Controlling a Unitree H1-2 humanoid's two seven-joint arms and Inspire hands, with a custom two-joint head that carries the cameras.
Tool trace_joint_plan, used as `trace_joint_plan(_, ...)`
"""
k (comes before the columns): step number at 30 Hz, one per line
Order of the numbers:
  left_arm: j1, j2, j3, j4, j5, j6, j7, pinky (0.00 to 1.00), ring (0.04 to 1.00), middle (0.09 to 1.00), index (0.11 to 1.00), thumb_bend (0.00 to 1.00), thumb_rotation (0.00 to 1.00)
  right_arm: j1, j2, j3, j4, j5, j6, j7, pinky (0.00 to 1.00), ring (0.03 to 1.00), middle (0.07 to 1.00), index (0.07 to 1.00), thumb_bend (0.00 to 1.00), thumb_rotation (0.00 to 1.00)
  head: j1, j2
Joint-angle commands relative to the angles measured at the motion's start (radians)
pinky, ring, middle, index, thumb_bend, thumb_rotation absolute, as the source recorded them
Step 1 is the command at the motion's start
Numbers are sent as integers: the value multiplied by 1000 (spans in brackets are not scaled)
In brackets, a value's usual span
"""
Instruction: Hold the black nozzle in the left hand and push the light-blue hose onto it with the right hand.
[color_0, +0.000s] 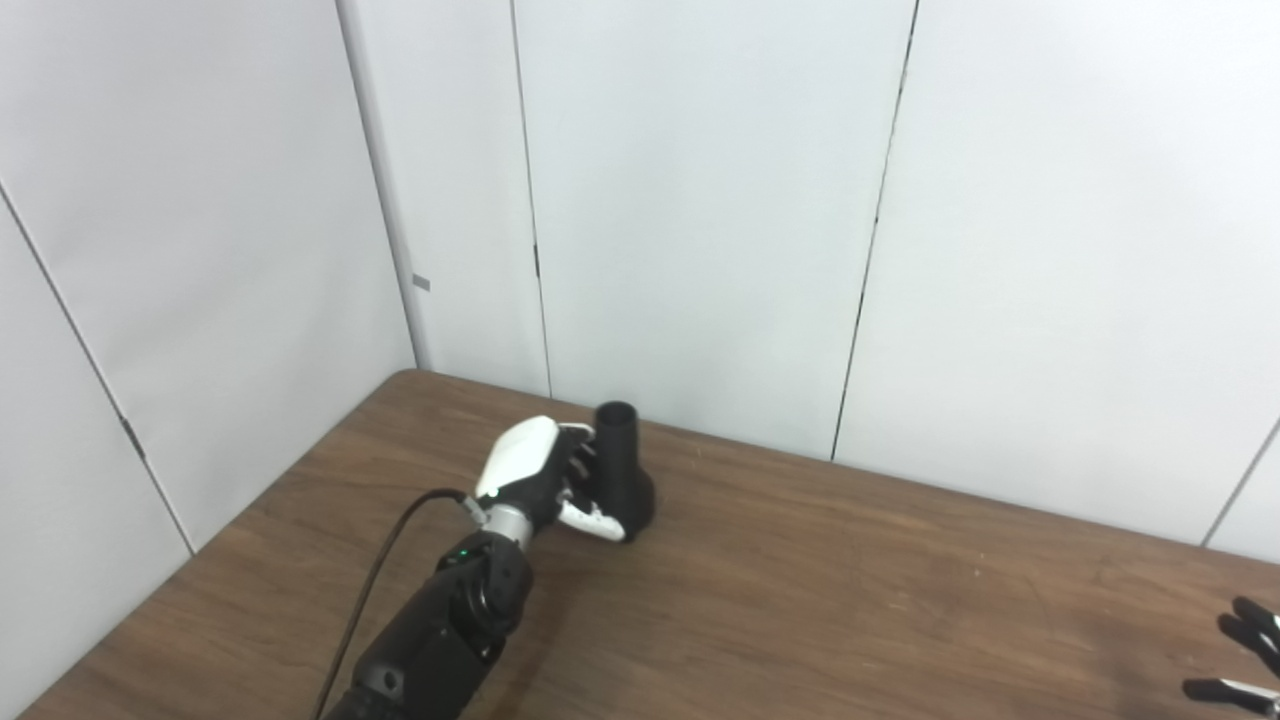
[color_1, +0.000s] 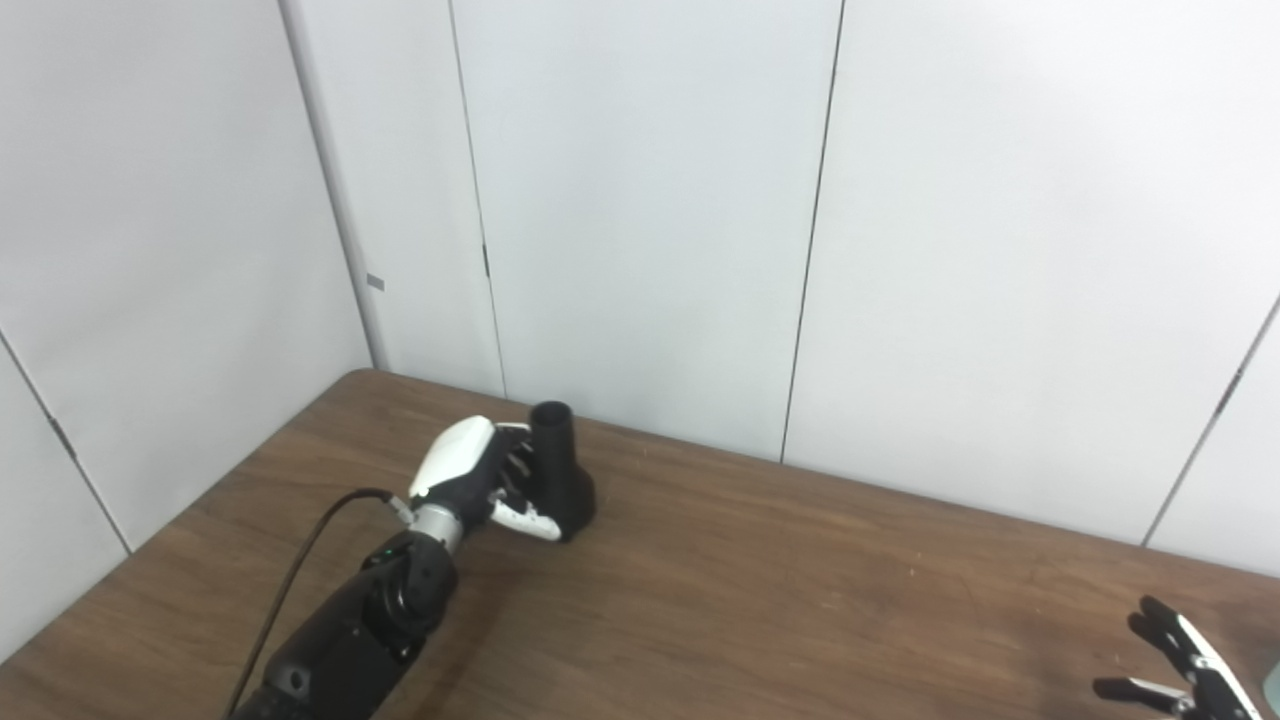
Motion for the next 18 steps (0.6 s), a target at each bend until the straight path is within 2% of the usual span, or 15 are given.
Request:
trace_joint_plan(1,17,-32,-59,-11,-5,-27,-86,410,456,437,503,525,0,-30,-1,-2,-46,-7,-13,-15,482,664,894,917,672,0,-13,5)
trace_joint_plan(5,7,-48,-99,-24,-13,-59,-119,373,420,443,500,526,0,-31,13,5,-71,-31,7,-16,483,664,891,910,688,0,-68,17)
trace_joint_plan(11,-9,-79,-137,-9,-24,-126,-152,429,448,470,490,527,0,-29,30,9,-99,-55,39,-17,483,653,875,895,714,8,-147,26)
trace_joint_plan(13,-13,-95,-155,0,-23,-165,-158,462,484,469,490,527,0,-30,37,10,-98,-60,44,-18,487,652,870,888,730,15,-191,29)
trace_joint_plan(14,-16,-102,-163,5,-22,-181,-161,462,484,469,490,527,0,-30,39,10,-98,-62,46,-19,487,652,870,888,730,15,-191,29)
trace_joint_plan(18,-40,-141,-219,60,-8,-275,-171,479,488,492,478,526,0,-22,64,15,-134,-87,111,-28,506,664,850,883,742,18,-239,30)
